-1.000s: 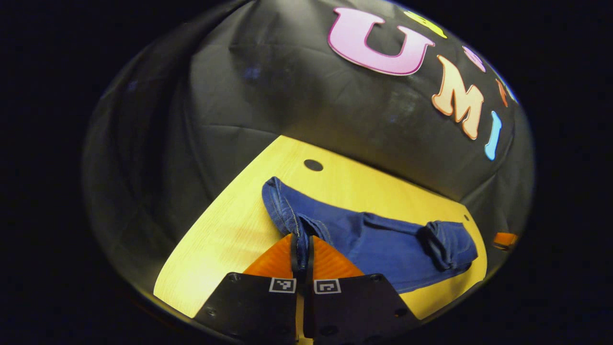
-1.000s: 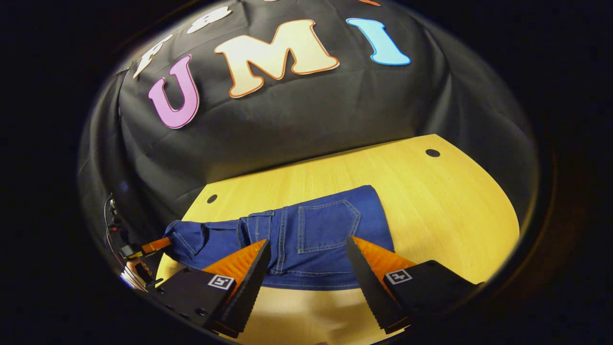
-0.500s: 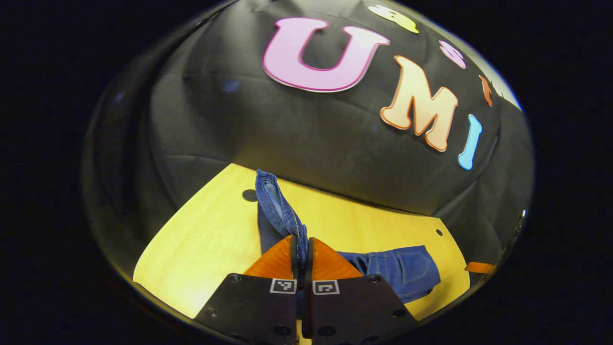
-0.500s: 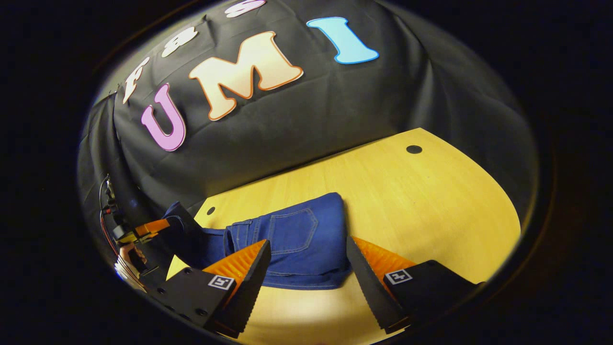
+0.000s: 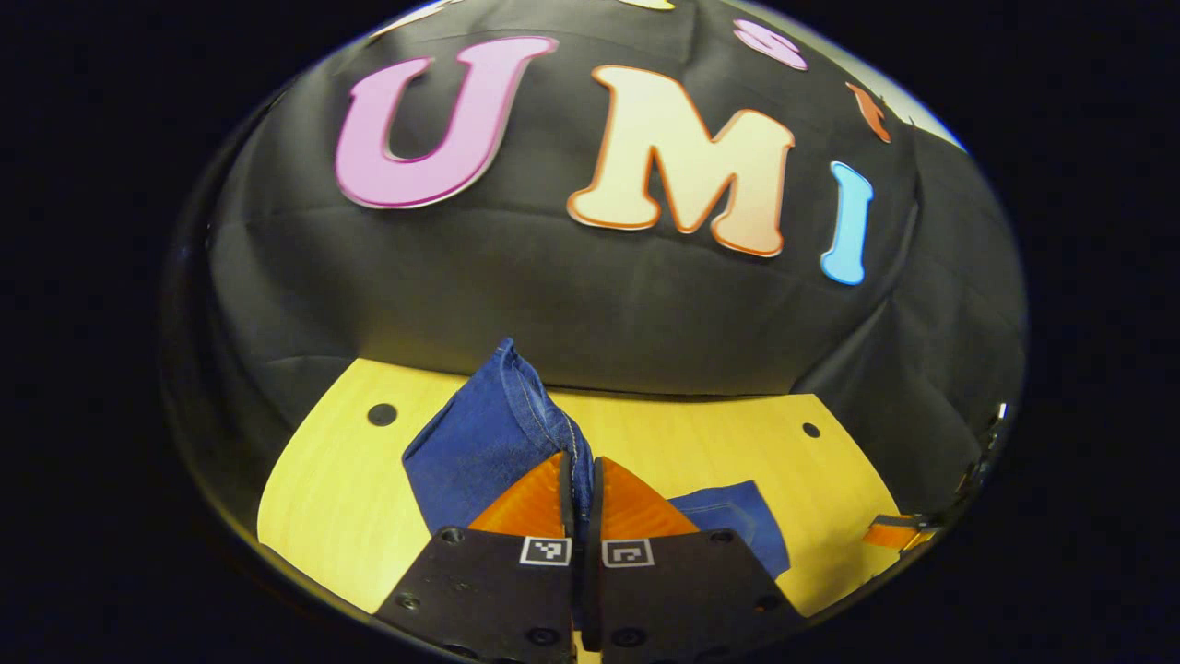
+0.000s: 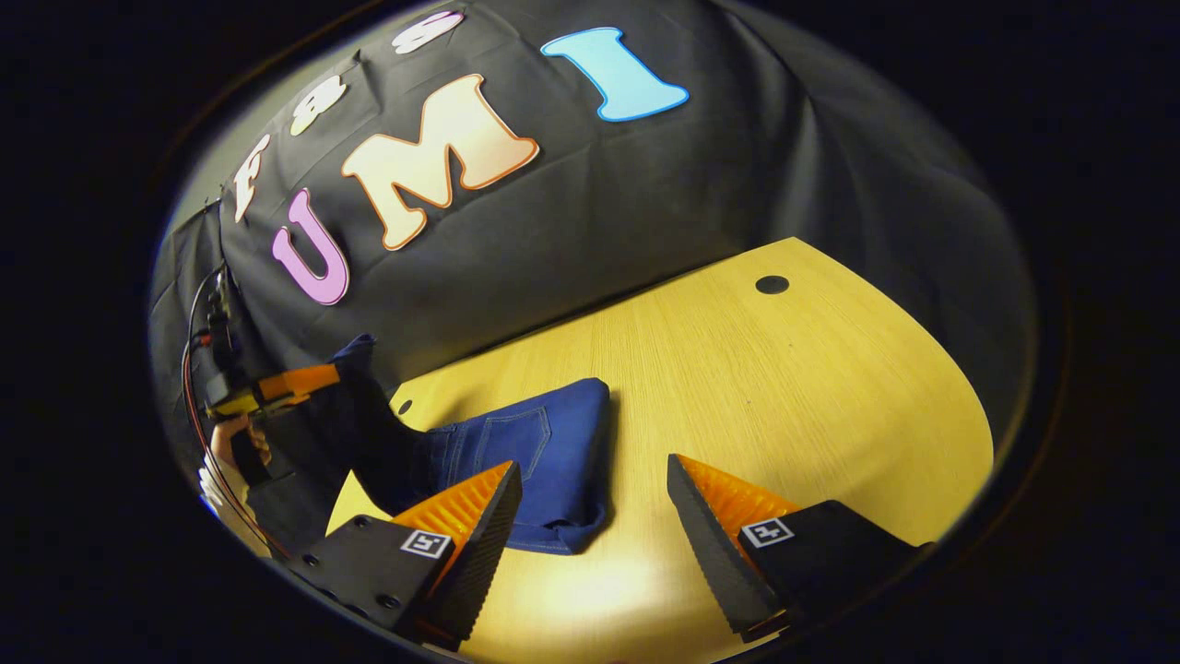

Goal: Grasp the waist and the cuffs of the jeans and fold them to make the two legs overlap; first hold the waist and fold one-third of the jeans toward the cuffs, then hold the cuffs and fold the remaining one-third in the same direction to finish folding.

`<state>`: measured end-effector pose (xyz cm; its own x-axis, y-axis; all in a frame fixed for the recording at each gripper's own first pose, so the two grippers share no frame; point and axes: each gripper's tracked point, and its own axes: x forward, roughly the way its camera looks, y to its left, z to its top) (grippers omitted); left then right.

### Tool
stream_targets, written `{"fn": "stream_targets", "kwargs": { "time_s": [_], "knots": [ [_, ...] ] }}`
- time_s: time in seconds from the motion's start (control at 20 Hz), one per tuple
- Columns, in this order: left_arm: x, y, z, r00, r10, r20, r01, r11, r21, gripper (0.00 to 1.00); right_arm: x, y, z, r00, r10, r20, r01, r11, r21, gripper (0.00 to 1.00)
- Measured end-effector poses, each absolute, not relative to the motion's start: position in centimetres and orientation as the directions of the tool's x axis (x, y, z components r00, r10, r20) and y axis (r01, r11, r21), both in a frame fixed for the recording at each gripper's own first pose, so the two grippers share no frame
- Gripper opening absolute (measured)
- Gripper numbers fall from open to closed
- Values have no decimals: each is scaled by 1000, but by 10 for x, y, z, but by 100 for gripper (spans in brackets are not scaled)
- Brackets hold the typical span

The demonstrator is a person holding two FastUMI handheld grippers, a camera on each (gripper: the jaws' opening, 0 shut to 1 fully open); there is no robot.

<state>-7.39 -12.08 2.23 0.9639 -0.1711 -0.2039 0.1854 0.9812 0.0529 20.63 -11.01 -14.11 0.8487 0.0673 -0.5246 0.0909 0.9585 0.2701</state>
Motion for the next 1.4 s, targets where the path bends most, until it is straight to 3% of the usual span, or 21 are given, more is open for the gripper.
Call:
{"fn": "stream_targets", "kwargs": {
  "time_s": [0.5,0.9,1.15,1.25,1.3,1.4],
  "knots": [
    [-68,-280,-25,888,-352,-297,396,913,100,0,196,-128,-154,838,96,-537,84,950,301,98],
    [-113,-302,-142,828,-335,-449,512,777,366,0,186,-147,-158,834,55,-549,109,959,262,98],
    [-131,-284,-207,817,-301,-493,504,787,355,0,180,-143,-158,832,69,-550,80,967,242,98],
    [-134,-289,-226,789,-327,-520,519,808,279,6,176,-141,-158,830,74,-553,67,971,231,98],
    [-141,-294,-233,778,-342,-527,519,823,233,31,174,-140,-158,830,74,-553,63,973,224,98],
    [-152,-302,-224,790,-361,-496,504,843,190,55,169,-137,-155,829,75,-554,58,974,219,98]
  ]
}}
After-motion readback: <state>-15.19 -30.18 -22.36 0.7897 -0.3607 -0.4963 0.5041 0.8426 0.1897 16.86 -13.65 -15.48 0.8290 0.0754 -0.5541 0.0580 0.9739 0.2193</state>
